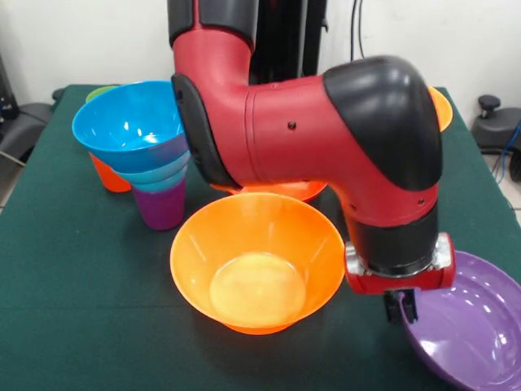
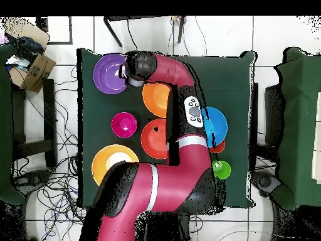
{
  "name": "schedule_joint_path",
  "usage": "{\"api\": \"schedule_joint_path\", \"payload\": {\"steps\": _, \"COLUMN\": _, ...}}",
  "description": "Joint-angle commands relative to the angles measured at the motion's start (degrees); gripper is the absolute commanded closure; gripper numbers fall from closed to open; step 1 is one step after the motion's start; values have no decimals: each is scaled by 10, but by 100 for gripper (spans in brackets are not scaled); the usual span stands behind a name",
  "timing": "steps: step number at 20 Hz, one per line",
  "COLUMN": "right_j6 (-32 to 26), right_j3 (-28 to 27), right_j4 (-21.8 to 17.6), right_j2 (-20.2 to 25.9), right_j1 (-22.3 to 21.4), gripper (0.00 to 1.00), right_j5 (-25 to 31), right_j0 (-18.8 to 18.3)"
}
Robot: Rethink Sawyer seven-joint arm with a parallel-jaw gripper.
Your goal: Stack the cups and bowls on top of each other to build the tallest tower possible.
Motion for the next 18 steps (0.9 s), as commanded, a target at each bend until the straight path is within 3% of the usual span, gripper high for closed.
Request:
{"api": "schedule_joint_path", "payload": {"steps": 1, "right_j6": -17, "right_j3": 129, "right_j4": -35, "right_j2": -5, "right_j1": -103, "gripper": 100, "right_j5": -12, "right_j0": 11}}
{"api": "schedule_joint_path", "payload": {"steps": 7, "right_j6": 42, "right_j3": 174, "right_j4": -29, "right_j2": -51, "right_j1": -206, "gripper": 100, "right_j5": 33, "right_j0": 34}}
{"api": "schedule_joint_path", "payload": {"steps": 18, "right_j6": 66, "right_j3": 196, "right_j4": -36, "right_j2": -135, "right_j1": -336, "gripper": 100, "right_j5": 79, "right_j0": 69}}
